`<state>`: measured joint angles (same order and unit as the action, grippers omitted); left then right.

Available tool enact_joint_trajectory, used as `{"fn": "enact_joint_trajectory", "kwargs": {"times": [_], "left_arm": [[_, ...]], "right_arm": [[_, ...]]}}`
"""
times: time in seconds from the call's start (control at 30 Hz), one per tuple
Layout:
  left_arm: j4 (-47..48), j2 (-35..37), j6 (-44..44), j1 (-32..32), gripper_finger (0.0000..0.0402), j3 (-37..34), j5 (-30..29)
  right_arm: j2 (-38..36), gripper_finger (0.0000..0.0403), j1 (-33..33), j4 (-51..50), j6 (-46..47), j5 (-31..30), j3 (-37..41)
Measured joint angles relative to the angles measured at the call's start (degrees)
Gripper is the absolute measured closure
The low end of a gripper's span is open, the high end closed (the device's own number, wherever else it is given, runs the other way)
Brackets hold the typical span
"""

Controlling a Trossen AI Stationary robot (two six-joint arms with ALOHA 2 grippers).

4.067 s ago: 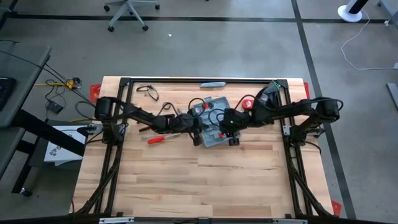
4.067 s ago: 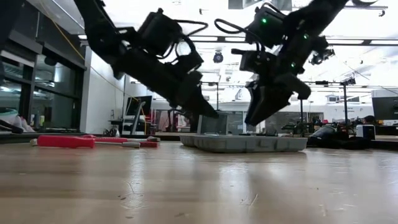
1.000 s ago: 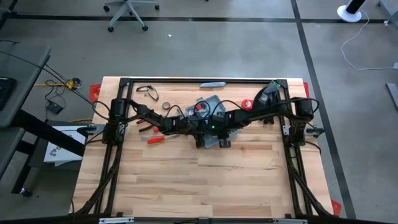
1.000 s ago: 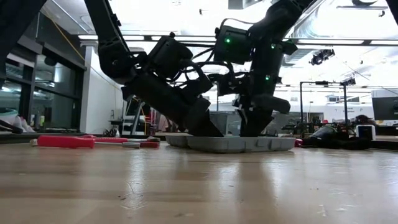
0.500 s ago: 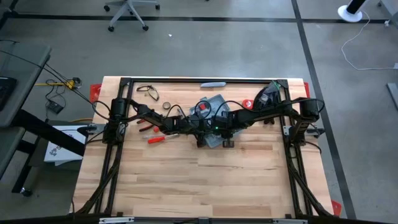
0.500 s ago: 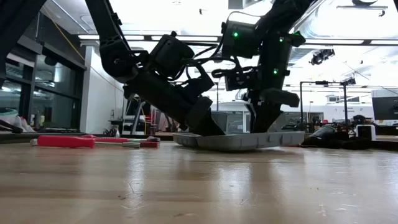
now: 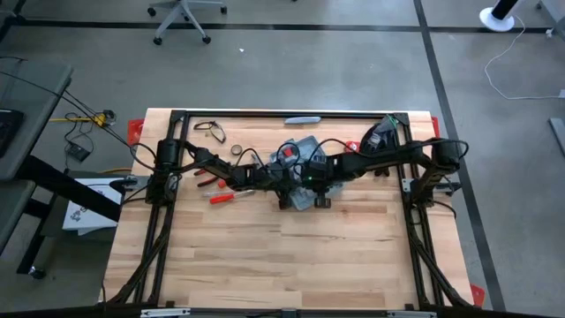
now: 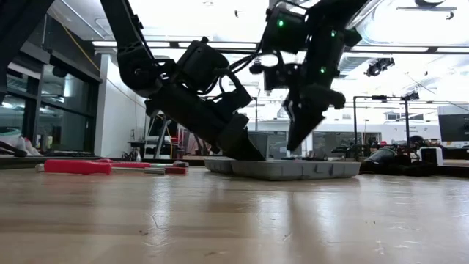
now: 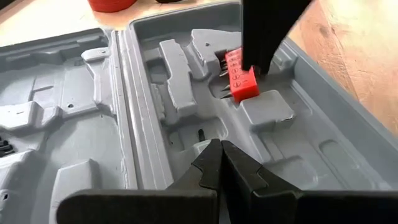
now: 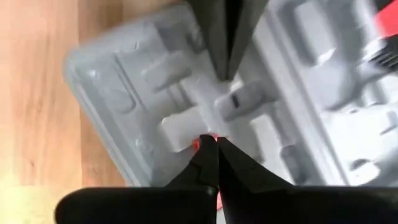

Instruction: Prefit tool cases

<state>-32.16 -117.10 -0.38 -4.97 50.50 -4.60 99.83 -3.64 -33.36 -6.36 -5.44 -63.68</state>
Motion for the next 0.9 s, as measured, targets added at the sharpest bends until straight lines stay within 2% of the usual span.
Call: {"fn": "enact_joint_trajectory", "kwargs": {"times": [0.17, 0.33, 0.47, 0.57, 0.67, 0.8, 0.9], "left_arm": [[0.4, 0.0, 0.0, 0.0, 0.0402, 0.0, 0.0], [0.4, 0.0, 0.0, 0.0, 0.0402, 0.0, 0.0], [0.4, 0.0, 0.1, 0.0, 0.0402, 0.0, 0.0], [0.4, 0.0, 0.2, 0.0, 0.0402, 0.0, 1.4], [0.4, 0.0, 0.2, 0.0, 0.0402, 0.0, 1.7], [0.4, 0.0, 0.2, 0.0, 0.0402, 0.0, 1.8], [0.4, 0.0, 0.2, 0.0, 0.0401, 0.0, 2.0]], "right_arm": [[-2.7, 0.0399, -1.7, -2.0, 0.1, -0.1, -0.2], [-3.2, 0.0401, -3.9, -5.3, -0.3, 6.7, -0.2], [-3.0, 0.0399, -5.2, -7.9, -4.2, 12.1, -0.2], [-3.0, 0.0377, -6.1, -7.8, -6.7, 15.8, -0.2], [-2.7, 0.0342, -7.1, -6.7, -9.0, 16.7, -0.2], [-1.3, 0.0302, -9.0, -5.8, -10.1, 21.9, -0.2], [0.6, 0.0283, -10.1, -6.8, -11.9, 22.6, -0.2]]}}
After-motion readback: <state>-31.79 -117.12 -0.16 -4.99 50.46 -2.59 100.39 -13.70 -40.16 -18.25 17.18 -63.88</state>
